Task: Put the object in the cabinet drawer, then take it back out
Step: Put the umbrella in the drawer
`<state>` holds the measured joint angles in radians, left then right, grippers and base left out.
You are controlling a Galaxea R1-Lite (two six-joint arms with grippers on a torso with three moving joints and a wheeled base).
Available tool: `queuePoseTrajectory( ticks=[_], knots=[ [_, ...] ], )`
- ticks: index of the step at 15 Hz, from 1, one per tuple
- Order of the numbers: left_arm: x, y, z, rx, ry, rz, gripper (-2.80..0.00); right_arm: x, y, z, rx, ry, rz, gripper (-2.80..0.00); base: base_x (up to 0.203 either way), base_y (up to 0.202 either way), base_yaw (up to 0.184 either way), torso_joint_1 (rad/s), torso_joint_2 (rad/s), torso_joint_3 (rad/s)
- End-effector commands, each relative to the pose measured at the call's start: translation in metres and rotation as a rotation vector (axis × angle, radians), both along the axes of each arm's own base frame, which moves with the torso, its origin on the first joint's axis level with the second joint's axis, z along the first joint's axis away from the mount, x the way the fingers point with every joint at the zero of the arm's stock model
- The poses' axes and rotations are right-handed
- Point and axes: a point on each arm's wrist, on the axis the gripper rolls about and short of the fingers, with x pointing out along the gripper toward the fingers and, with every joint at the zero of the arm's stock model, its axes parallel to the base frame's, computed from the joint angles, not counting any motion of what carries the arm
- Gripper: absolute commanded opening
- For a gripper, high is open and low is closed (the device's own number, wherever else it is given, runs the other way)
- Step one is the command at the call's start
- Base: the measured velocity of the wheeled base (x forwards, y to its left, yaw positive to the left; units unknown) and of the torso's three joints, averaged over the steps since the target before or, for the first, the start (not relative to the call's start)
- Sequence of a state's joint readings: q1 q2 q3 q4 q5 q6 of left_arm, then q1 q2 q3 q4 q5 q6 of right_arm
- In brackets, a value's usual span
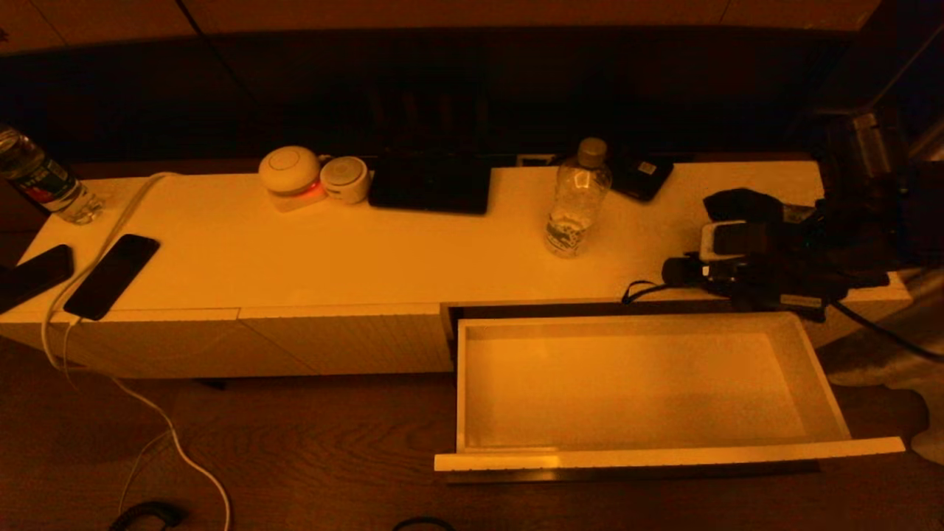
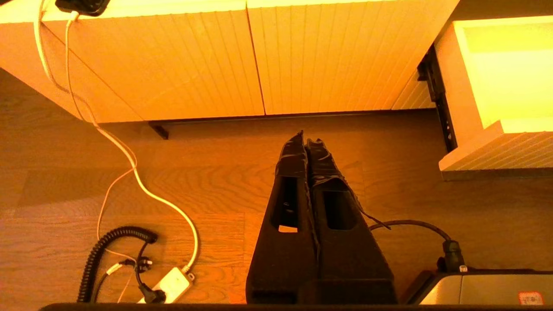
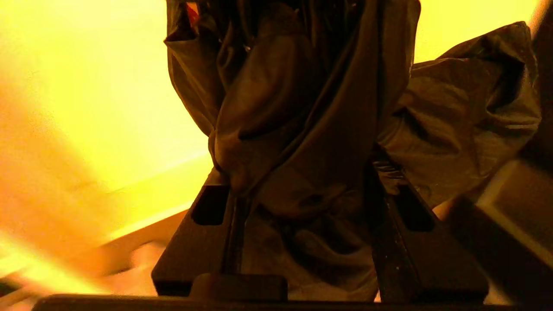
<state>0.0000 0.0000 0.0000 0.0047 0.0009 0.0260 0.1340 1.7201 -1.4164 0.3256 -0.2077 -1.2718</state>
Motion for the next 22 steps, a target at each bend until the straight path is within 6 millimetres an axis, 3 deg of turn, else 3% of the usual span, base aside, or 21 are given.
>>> queuePoseTrajectory(
  ticks=[1,5,8,11,17,22],
  knots=[
    [0.000,0.000,0.000,0.000,0.000,0.001,-2.80,-0.044,0.000,0.017,0.032,-0.012,0.005,-2.80,0.000,0.000,0.000,0.000,0.00,0.000],
    [0.000,0.000,0.000,0.000,0.000,0.001,-2.80,-0.098,-0.002,0.019,0.115,0.100,0.021,-2.80,0.000,0.000,0.000,0.000,0.00,0.000],
    [0.000,0.000,0.000,0.000,0.000,0.001,-2.80,-0.114,0.003,0.014,0.226,0.193,0.049,-2.80,0.000,0.000,0.000,0.000,0.00,0.000],
    [0.000,0.000,0.000,0.000,0.000,0.001,-2.80,-0.108,0.005,-0.002,0.294,0.273,0.032,-2.80,0.000,0.000,0.000,0.000,0.00,0.000],
    [0.000,0.000,0.000,0.000,0.000,0.001,-2.80,-0.068,0.012,-0.036,0.365,0.399,-0.020,-2.80,0.000,0.000,0.000,0.000,0.00,0.000],
    [0.000,0.000,0.000,0.000,0.000,0.001,-2.80,-0.041,0.002,-0.066,0.399,0.454,-0.041,-2.80,0.000,0.000,0.000,0.000,0.00,0.000]
  ],
)
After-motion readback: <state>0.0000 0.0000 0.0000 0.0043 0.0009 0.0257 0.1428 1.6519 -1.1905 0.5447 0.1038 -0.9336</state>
